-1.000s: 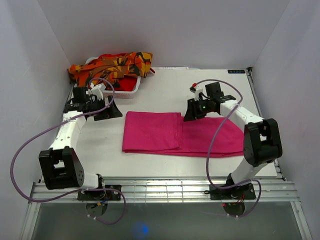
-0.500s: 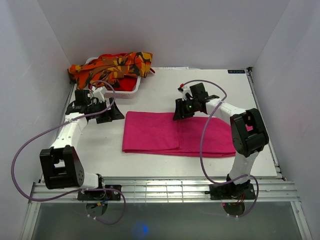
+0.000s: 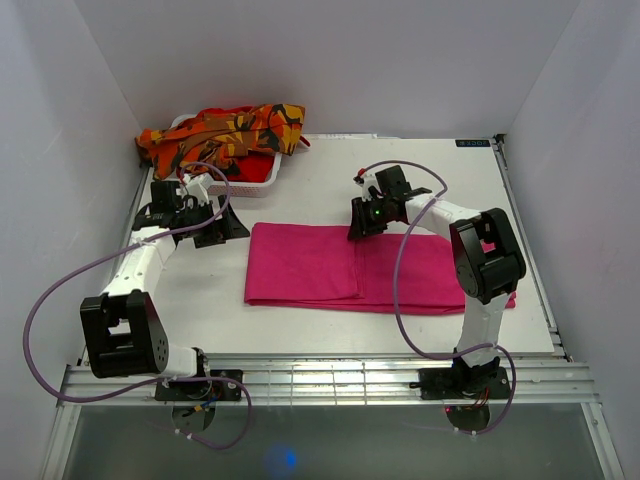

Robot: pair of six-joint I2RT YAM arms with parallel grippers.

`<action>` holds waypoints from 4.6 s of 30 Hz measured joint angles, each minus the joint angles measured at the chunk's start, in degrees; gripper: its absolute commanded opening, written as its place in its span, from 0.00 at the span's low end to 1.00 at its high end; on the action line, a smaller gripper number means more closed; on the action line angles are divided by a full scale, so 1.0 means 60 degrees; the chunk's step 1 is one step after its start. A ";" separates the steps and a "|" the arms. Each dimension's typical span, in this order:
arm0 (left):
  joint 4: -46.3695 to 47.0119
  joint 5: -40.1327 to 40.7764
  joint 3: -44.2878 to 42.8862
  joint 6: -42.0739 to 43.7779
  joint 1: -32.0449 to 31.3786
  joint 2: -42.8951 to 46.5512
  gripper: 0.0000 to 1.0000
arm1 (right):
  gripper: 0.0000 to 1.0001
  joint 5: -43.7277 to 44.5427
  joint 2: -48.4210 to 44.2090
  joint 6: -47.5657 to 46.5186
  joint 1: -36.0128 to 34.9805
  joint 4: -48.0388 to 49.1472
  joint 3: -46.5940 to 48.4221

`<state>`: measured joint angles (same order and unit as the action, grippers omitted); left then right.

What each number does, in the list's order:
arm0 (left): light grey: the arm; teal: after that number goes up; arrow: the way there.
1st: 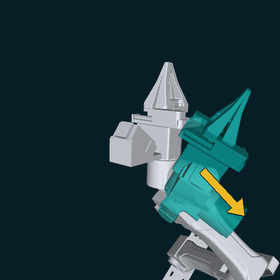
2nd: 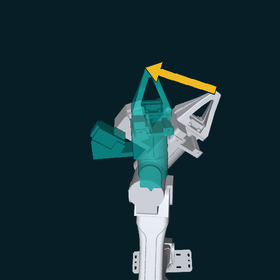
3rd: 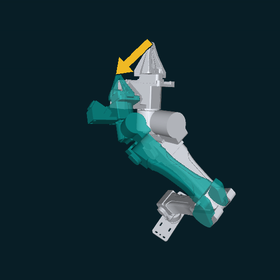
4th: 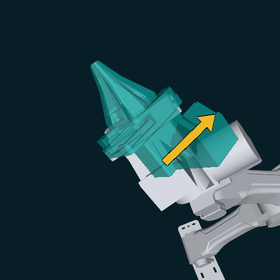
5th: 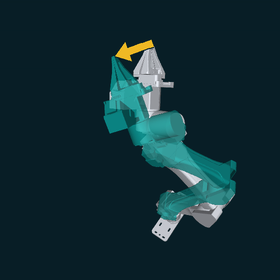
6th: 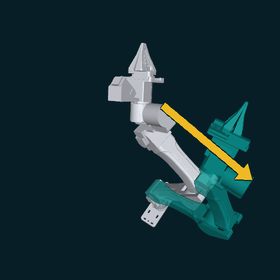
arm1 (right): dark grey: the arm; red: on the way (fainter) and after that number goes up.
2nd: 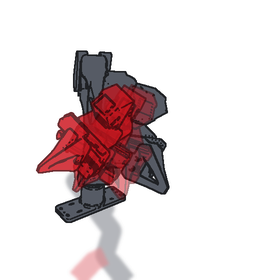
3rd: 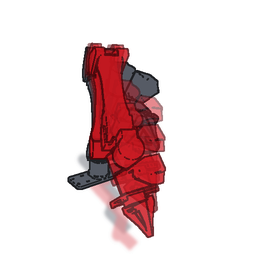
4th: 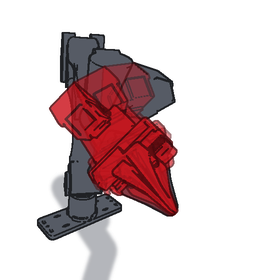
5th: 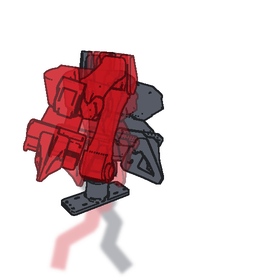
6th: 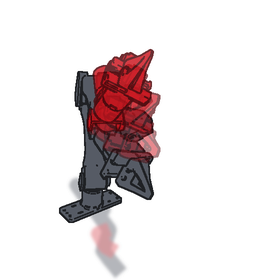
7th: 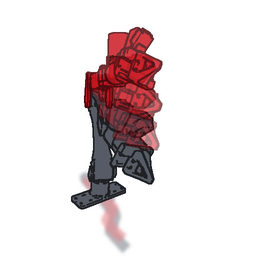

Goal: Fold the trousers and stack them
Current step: Fold the trousers

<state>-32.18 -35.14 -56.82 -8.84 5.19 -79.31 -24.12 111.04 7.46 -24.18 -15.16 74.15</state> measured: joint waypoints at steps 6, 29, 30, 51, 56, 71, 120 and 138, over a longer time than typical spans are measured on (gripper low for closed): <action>0.0095 0.0018 0.0000 -0.0040 0.0004 -0.0098 0.95 | 0.08 -0.0047 0.0000 -0.0047 0.0007 -0.0164 0.0004; 0.0229 0.0062 0.0000 -0.0255 0.0011 -0.0393 0.95 | 0.55 0.0321 -0.0178 -0.0277 0.0412 -0.1016 -0.0302; 0.0229 0.0062 0.0000 -0.0251 0.0011 -0.0393 0.95 | 0.55 0.0255 -0.0157 -0.0280 0.0412 -0.1024 -0.0302; 0.0317 0.0073 0.0477 -0.0044 0.0011 -0.0404 0.95 | 0.08 -0.1053 0.0262 0.0036 0.0466 -0.1308 -0.0222; 0.0335 0.0109 0.0477 -0.0011 0.0011 -0.0455 0.95 | 0.08 -0.1286 0.0138 0.0361 0.0477 -0.1450 -0.0197; 0.0361 0.0280 0.0506 0.0149 0.0011 -0.0765 0.95 | 0.08 -0.1749 -0.0667 0.0729 0.0710 -0.2189 -0.0328; 0.6612 -0.4251 -0.0590 -0.3683 -0.0506 -0.6706 0.41 | 0.08 -0.1545 0.1843 -0.0335 0.0903 -0.3923 0.1792; 0.4091 -0.5242 0.2856 -0.1781 -0.0288 -0.2881 0.42 | 0.08 -0.1581 0.1738 -0.0353 0.0903 -0.3676 0.1614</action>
<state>-7.64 -66.59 -39.68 -19.53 3.46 -96.60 -33.61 121.47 5.34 -18.76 -37.21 83.83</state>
